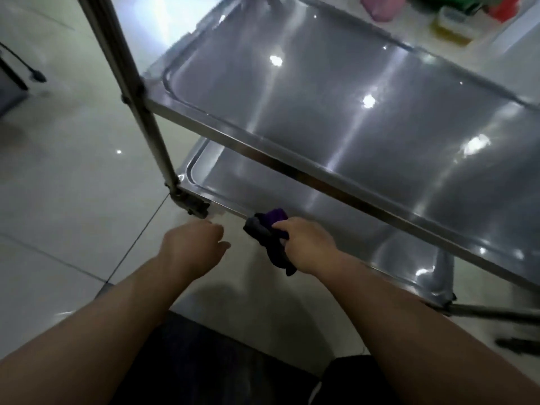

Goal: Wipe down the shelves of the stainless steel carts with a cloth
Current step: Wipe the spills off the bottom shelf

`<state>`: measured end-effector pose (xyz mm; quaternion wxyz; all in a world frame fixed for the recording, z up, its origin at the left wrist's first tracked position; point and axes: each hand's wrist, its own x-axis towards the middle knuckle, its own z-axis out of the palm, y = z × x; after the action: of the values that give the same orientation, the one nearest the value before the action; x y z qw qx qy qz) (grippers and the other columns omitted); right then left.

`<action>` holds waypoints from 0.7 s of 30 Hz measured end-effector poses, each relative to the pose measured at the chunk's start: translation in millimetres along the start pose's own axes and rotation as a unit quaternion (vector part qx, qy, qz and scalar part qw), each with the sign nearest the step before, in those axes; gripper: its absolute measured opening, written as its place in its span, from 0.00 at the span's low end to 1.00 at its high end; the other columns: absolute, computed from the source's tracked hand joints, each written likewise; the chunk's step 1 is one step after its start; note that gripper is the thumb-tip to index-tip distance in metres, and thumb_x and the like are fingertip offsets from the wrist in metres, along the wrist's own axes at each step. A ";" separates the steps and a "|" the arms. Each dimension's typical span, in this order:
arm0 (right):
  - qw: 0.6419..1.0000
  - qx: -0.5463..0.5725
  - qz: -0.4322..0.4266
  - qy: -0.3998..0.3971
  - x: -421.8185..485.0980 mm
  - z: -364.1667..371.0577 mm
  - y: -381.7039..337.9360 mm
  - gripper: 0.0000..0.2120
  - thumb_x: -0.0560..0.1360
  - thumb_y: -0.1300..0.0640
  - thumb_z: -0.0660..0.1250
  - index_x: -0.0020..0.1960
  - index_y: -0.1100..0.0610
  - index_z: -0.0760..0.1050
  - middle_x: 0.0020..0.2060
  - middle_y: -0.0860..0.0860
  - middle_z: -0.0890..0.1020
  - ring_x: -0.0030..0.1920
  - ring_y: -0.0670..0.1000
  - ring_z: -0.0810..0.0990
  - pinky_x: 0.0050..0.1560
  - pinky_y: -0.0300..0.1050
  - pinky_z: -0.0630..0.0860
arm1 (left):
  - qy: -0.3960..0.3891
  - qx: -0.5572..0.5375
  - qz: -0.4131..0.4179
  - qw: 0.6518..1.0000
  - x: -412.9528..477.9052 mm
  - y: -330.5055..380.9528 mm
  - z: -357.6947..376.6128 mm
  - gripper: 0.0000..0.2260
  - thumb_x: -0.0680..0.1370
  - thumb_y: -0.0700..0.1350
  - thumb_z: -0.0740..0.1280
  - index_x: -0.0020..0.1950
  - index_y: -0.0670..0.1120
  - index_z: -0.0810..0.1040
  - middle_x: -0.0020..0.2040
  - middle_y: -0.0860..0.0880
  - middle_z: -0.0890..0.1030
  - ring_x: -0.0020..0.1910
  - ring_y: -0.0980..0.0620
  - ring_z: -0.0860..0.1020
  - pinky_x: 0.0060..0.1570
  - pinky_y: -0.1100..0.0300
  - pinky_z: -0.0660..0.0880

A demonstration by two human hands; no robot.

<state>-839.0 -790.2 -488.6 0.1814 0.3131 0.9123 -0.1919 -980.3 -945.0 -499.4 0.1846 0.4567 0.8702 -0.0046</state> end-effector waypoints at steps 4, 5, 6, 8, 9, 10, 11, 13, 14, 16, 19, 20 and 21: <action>0.999 0.040 -0.022 -0.026 -45.1 -52.6 -55.3 0.20 0.77 0.56 0.61 0.67 0.44 0.69 0.59 0.47 0.74 0.53 0.51 0.75 0.52 0.51 0.75 | -0.016 -0.033 -0.044 0.998 -54.1 -30.3 -69.9 0.15 0.78 0.59 0.58 0.55 0.51 0.76 0.53 0.51 0.78 0.50 0.51 0.77 0.39 0.59 0.69; 0.998 0.044 -0.028 -0.034 -55.3 -67.2 -70.1 0.19 0.77 0.56 0.60 0.67 0.44 0.68 0.59 0.47 0.74 0.53 0.51 0.75 0.53 0.51 0.75 | -0.020 -0.050 -0.064 0.996 -66.6 -39.5 -90.2 0.15 0.78 0.59 0.58 0.55 0.51 0.76 0.53 0.51 0.78 0.51 0.50 0.77 0.40 0.58 0.71; 0.997 0.048 -0.033 -0.043 -65.4 -82.2 -85.0 0.19 0.78 0.55 0.59 0.68 0.43 0.68 0.60 0.47 0.74 0.54 0.51 0.74 0.54 0.52 0.74 | -0.018 -0.068 -0.082 0.994 -78.5 -48.9 -110.5 0.15 0.78 0.59 0.59 0.56 0.51 0.76 0.54 0.50 0.78 0.51 0.49 0.77 0.42 0.57 0.73; 0.996 0.055 -0.046 -0.055 -85.2 -113.3 -116.0 0.19 0.78 0.55 0.58 0.68 0.44 0.67 0.61 0.46 0.73 0.56 0.52 0.74 0.55 0.52 0.74 | -0.011 -0.102 -0.103 0.989 -102.1 -67.7 -152.1 0.15 0.77 0.59 0.60 0.55 0.51 0.77 0.53 0.50 0.79 0.51 0.49 0.77 0.47 0.54 0.76; 0.995 0.060 -0.054 -0.053 -95.1 -129.6 -132.2 0.19 0.78 0.55 0.58 0.68 0.45 0.68 0.62 0.46 0.73 0.56 0.52 0.74 0.55 0.51 0.74 | -0.006 -0.120 -0.113 0.986 -114.1 -77.0 -173.3 0.15 0.77 0.59 0.61 0.55 0.51 0.77 0.53 0.50 0.80 0.51 0.48 0.77 0.48 0.53 0.76; 0.994 0.069 -0.062 -0.051 -104.1 -146.7 -149.3 0.19 0.78 0.56 0.59 0.68 0.45 0.69 0.63 0.45 0.73 0.56 0.52 0.74 0.56 0.51 0.74 | 0.002 -0.140 -0.123 0.982 -126.0 -86.4 -195.1 0.15 0.77 0.59 0.61 0.54 0.51 0.78 0.52 0.50 0.80 0.50 0.49 0.77 0.47 0.53 0.76; 0.993 0.079 -0.069 -0.049 -112.7 -163.6 -166.9 0.19 0.78 0.56 0.59 0.68 0.45 0.69 0.63 0.44 0.73 0.57 0.52 0.74 0.57 0.51 0.73 | 0.015 -0.163 -0.135 0.977 -137.6 -95.8 -216.6 0.15 0.76 0.59 0.61 0.52 0.51 0.78 0.50 0.51 0.80 0.49 0.49 0.78 0.46 0.53 0.76; 0.990 0.100 -0.085 -0.048 -127.3 -196.6 -204.1 0.20 0.78 0.57 0.59 0.68 0.44 0.69 0.64 0.42 0.72 0.58 0.53 0.73 0.59 0.52 0.72 | 0.045 -0.213 -0.157 0.963 -158.2 -115.7 -259.4 0.14 0.76 0.60 0.61 0.48 0.51 0.79 0.44 0.52 0.80 0.44 0.51 0.77 0.40 0.57 0.72; 0.989 0.104 -0.096 -0.046 -135.1 -212.4 -223.1 0.20 0.78 0.58 0.60 0.68 0.45 0.69 0.65 0.42 0.72 0.59 0.53 0.72 0.61 0.51 0.70 | 0.055 -0.242 -0.166 0.954 -168.2 -125.4 -279.8 0.14 0.76 0.61 0.61 0.46 0.52 0.79 0.40 0.54 0.78 0.42 0.52 0.76 0.37 0.59 0.69; 0.986 0.093 -0.132 -0.032 -148.6 -242.7 -259.8 0.21 0.78 0.59 0.60 0.69 0.46 0.69 0.67 0.44 0.70 0.62 0.52 0.70 0.64 0.44 0.64 | 0.072 -0.310 -0.174 0.932 -184.3 -144.7 -318.4 0.14 0.76 0.62 0.59 0.43 0.55 0.77 0.38 0.56 0.77 0.41 0.54 0.76 0.36 0.60 0.66; 0.979 0.095 -0.179 -0.013 -164.7 -282.1 -308.4 0.22 0.78 0.59 0.61 0.69 0.44 0.68 0.69 0.42 0.69 0.62 0.51 0.67 0.63 0.41 0.61 | 0.075 -0.403 -0.171 0.896 -199.5 -169.6 -367.2 0.15 0.75 0.64 0.57 0.46 0.56 0.76 0.42 0.58 0.79 0.44 0.57 0.77 0.39 0.61 0.69; 0.975 0.095 -0.199 -0.004 -166.8 -293.8 -323.3 0.22 0.78 0.60 0.61 0.69 0.44 0.68 0.69 0.42 0.69 0.60 0.51 0.67 0.63 0.42 0.63 | 0.067 -0.437 -0.170 0.881 -200.9 -176.6 -382.2 0.17 0.74 0.65 0.57 0.49 0.55 0.76 0.45 0.57 0.79 0.46 0.57 0.77 0.42 0.60 0.72; 0.971 0.093 -0.222 0.009 -167.9 -305.0 -337.8 0.22 0.78 0.60 0.62 0.69 0.44 0.68 0.68 0.43 0.69 0.58 0.52 0.68 0.62 0.44 0.65 | 0.056 -0.479 -0.169 0.860 -200.6 -182.6 -397.0 0.18 0.74 0.65 0.58 0.51 0.54 0.76 0.47 0.55 0.80 0.47 0.56 0.78 0.45 0.57 0.75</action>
<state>-995.8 -979.6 -70.5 0.0961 0.1204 0.9385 -0.3089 -1148.5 -1140.4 -93.6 0.3280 0.1577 0.8378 0.4070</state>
